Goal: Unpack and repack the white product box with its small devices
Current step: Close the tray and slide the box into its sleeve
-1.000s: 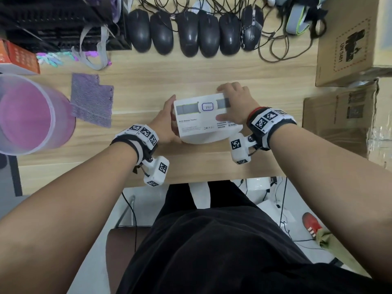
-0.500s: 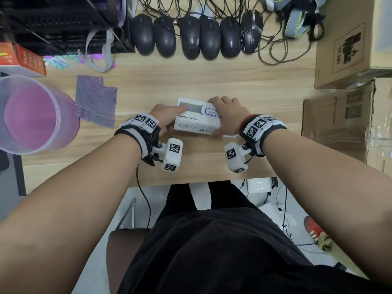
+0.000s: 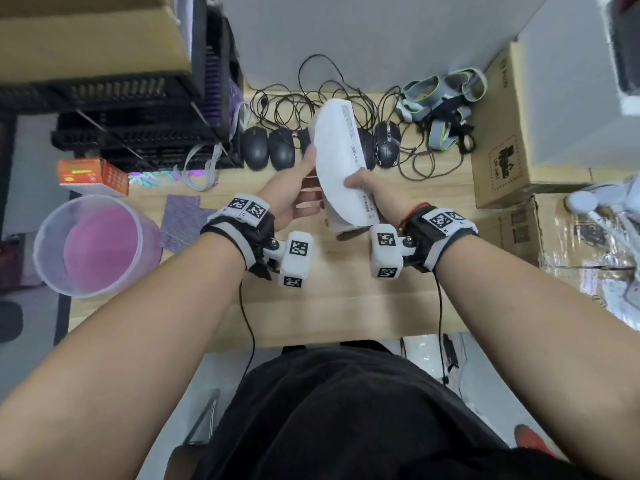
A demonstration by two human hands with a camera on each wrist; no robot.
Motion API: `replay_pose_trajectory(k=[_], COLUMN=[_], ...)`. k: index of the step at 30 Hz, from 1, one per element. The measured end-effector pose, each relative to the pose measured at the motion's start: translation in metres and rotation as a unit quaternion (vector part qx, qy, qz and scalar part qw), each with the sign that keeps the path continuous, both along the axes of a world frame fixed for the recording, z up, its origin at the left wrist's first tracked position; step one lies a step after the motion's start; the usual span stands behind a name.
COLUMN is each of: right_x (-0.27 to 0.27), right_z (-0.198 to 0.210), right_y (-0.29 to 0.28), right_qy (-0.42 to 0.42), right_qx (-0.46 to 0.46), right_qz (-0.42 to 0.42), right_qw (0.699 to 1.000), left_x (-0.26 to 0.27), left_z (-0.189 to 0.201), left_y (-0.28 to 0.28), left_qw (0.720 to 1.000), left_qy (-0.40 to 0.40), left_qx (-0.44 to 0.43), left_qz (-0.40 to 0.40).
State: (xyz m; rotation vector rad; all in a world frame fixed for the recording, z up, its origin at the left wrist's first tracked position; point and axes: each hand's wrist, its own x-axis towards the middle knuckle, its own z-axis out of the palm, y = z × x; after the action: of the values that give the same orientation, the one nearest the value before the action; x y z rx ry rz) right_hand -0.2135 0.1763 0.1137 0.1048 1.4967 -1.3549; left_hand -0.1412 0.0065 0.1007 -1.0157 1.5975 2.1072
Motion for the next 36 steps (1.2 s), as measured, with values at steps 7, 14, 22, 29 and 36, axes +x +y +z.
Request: replay_pose_trajectory(k=[7, 14, 22, 29, 36], right_x=[-0.013, -0.014, -0.018, -0.026, -0.033], right_z=[0.052, 0.054, 0.056, 0.062, 0.065], right_y=[-0.015, -0.03, -0.035, -0.044, -0.048], right_qy=[0.12, 0.192, 0.165, 0.201, 0.268], right_qx=[-0.012, -0.078, -0.104, -0.073, -0.05], right_qz=[0.058, 0.051, 0.024, -0.055, -0.082], right_qw=[0.991, 0.977, 0.98, 0.975, 0.959], left_x=[-0.011, -0.013, -0.011, -0.015, -0.022], left_z=[0.044, 0.063, 0.084, 0.098, 0.103], left_y=[-0.01, -0.018, -0.027, -0.023, -0.019], left_qw=[0.996, 0.984, 0.974, 0.935, 0.889], left_qy=[0.08, 0.112, 0.147, 0.145, 0.124], left_qx=[-0.028, -0.141, -0.163, -0.295, -0.398], left_qz=[0.022, 0.012, -0.052, -0.134, -0.19])
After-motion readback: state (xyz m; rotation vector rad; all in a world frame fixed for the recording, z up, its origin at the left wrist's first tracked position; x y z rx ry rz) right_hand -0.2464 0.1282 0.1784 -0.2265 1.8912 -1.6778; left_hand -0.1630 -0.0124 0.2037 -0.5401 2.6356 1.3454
